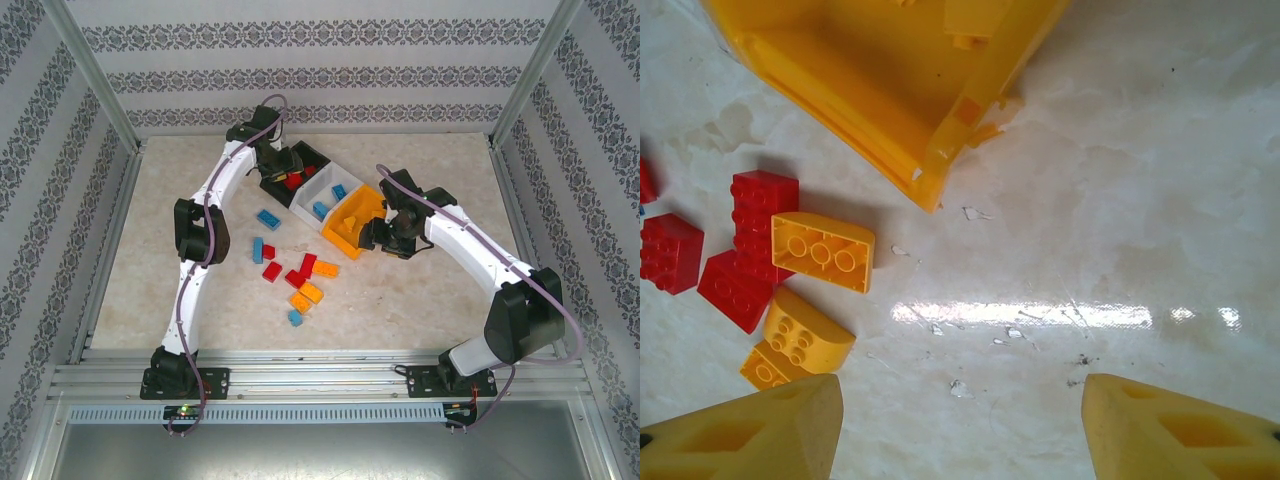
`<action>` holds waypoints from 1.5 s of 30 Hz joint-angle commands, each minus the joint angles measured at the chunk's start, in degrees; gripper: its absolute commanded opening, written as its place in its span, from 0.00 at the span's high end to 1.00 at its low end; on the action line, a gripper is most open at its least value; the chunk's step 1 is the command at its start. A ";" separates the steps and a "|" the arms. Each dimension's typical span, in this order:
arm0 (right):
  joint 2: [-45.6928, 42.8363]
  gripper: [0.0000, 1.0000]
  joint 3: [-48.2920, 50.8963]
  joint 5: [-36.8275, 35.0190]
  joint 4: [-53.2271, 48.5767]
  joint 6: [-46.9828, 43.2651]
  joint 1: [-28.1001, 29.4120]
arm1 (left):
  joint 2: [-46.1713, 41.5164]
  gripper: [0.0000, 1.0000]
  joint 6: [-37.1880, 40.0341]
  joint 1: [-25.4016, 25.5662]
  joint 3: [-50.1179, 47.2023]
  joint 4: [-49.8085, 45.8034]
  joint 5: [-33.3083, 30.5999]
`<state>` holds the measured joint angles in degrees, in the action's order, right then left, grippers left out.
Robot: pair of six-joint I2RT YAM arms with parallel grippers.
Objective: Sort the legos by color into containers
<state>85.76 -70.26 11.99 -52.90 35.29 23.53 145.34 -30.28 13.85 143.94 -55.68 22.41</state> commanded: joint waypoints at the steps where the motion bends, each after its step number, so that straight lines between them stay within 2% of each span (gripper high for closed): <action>1: -0.39 0.34 0.06 -1.49 -0.05 1.60 1.04 | 1.08 0.47 -0.19 -0.53 2.20 -0.45 1.43; 3: 0.07 0.34 -0.48 -1.59 0.00 1.54 1.30 | 0.79 0.43 -0.09 -0.62 2.48 -0.57 1.51; 9: 1.95 0.34 -2.20 -1.05 1.02 0.72 1.87 | -2.07 0.42 0.87 -0.71 2.51 -2.94 0.52; 15: 7.32 0.33 -7.30 1.87 1.75 -2.29 2.30 | -10.28 0.40 5.19 -0.69 -1.20 -8.14 -3.98; 19: 12.92 0.34 -12.95 4.16 1.55 -4.96 4.35 | -20.25 0.39 7.45 -0.66 -12.20 -8.19 -8.00; 25: 20.13 0.34 -20.06 6.80 -1.11 -8.34 9.97 | -40.46 0.37 3.79 -1.07 -41.25 0.21 -12.50; 28: 22.99 0.34 -22.41 7.17 -2.62 -8.91 12.19 | -49.32 0.37 -1.54 -2.18 -55.95 5.83 -11.00; 31: 27.18 0.34 -25.93 7.51 -5.51 -9.30 13.51 | -54.57 0.37 -5.01 -2.87 -66.64 10.18 -9.23; 35: 32.95 0.34 -32.04 6.62 -10.18 -9.15 15.22 | -55.39 0.37 -5.83 -3.34 -72.43 11.58 -6.31; 45: 40.30 0.34 -36.68 4.06 -11.50 -4.72 16.95 | -55.33 0.36 -3.53 -5.21 -75.57 13.18 -2.74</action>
<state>124.33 -105.60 17.89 -62.04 28.25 39.90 90.67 -34.79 9.78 68.40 -44.29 17.72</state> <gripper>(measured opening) 0.658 0.639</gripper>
